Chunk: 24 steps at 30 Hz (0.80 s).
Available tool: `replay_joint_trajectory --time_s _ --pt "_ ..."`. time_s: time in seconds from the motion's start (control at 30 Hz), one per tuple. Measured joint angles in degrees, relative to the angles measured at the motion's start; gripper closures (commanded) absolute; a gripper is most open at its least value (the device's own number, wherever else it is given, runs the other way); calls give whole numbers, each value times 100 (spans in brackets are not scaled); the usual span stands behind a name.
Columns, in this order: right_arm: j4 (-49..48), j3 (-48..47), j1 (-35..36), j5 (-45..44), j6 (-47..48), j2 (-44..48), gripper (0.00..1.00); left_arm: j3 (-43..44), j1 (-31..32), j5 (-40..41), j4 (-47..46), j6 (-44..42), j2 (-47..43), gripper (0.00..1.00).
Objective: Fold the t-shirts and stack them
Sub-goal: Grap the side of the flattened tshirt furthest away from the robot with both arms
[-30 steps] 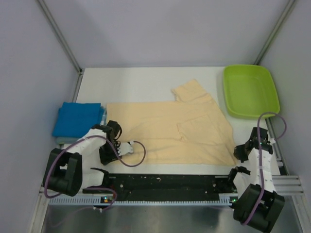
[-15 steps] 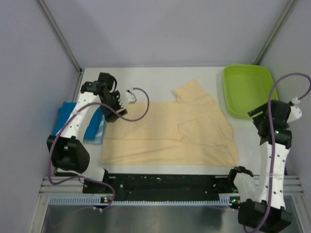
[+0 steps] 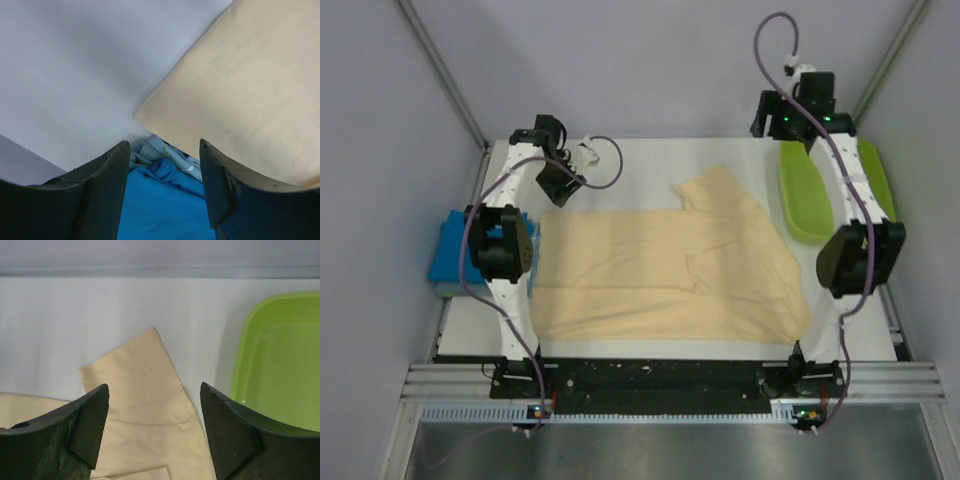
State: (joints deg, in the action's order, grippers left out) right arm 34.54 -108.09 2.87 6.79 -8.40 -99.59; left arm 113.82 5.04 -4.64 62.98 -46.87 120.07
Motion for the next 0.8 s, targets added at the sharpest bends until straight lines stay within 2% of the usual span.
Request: replay_joint_trajectory --time_s 0.1,0.2,0.3,0.47,0.67,0.77,0.8 --pt "437 -909 166 184 271 -1755 29 -2 -46 17 2 -17 212 37" --pt "957 -1729 374 208 417 -3139 29 -11 -118 -70 -2 -46 238 36" --pt "1370 -2304 564 120 505 -4089 29 -13 -195 -144 -59 -79 245 35" --pt "1674 -2977 688 -136 588 -4721 29 -13 -278 -153 -157 -160 424 33" --pt "1650 -3040 719 -811 761 -4857 27 -11 -313 -46 -275 -234 872 32" --pt "1657 -3069 800 -1034 907 -4859 32 -11 -321 -39 -313 -258 1073 32" --pt "1661 -3080 824 -1067 957 -4868 38 -7 -321 -37 -310 -258 1128 32"
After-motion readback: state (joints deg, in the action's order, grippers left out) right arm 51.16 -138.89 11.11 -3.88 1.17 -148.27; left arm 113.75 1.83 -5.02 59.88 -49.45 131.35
